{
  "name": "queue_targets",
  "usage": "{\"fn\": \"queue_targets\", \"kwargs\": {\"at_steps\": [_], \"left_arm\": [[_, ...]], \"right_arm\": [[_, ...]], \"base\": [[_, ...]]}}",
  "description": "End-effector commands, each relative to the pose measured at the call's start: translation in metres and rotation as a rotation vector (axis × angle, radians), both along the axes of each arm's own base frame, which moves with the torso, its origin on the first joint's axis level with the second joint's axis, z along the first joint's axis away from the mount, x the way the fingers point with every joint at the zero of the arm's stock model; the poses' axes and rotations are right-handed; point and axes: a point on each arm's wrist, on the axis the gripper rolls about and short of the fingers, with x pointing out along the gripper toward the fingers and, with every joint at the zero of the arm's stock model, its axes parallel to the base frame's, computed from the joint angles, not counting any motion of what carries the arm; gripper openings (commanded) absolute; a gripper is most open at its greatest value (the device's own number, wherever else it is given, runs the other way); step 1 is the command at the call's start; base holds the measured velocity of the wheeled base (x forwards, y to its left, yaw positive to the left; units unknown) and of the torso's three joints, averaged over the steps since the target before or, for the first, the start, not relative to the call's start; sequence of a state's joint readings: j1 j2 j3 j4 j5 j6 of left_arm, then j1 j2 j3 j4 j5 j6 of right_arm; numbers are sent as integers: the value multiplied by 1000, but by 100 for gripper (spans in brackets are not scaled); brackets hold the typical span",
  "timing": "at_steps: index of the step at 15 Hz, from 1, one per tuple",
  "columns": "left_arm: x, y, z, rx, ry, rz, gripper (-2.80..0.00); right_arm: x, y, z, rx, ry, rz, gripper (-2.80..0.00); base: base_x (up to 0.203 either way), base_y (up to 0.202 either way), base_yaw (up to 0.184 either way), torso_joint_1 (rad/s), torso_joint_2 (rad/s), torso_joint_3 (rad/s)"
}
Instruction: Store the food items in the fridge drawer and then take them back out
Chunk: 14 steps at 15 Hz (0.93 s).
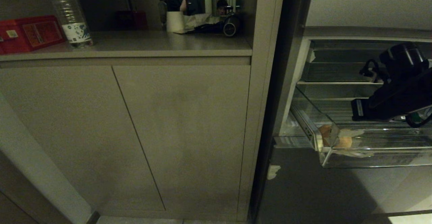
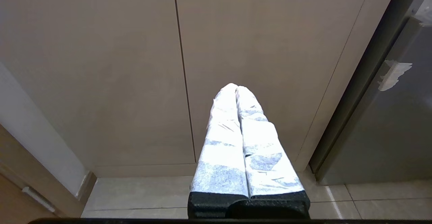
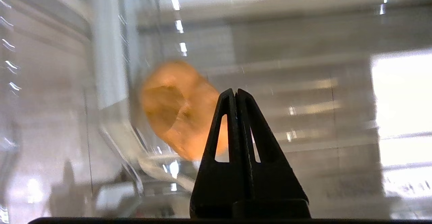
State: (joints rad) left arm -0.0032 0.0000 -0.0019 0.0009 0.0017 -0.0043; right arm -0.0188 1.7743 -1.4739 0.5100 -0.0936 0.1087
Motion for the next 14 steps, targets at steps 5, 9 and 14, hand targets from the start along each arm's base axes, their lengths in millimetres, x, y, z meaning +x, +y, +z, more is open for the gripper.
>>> {"fn": "queue_targets", "kwargs": {"at_steps": [5,9,14], "left_arm": [[0,0,0,0,1,0,-280],[0,0,0,0,3,0,-280],[0,0,0,0,2,1,-280]], "right_arm": [[-18,-5,7,-19,80,8,-280],[-32,-4,10,-16,121,28,-280],[-55,-6,12,-15,136,39,-280]], "base": [[0,0,0,0,0,0],[0,0,0,0,0,0],[0,0,0,0,0,0]]}}
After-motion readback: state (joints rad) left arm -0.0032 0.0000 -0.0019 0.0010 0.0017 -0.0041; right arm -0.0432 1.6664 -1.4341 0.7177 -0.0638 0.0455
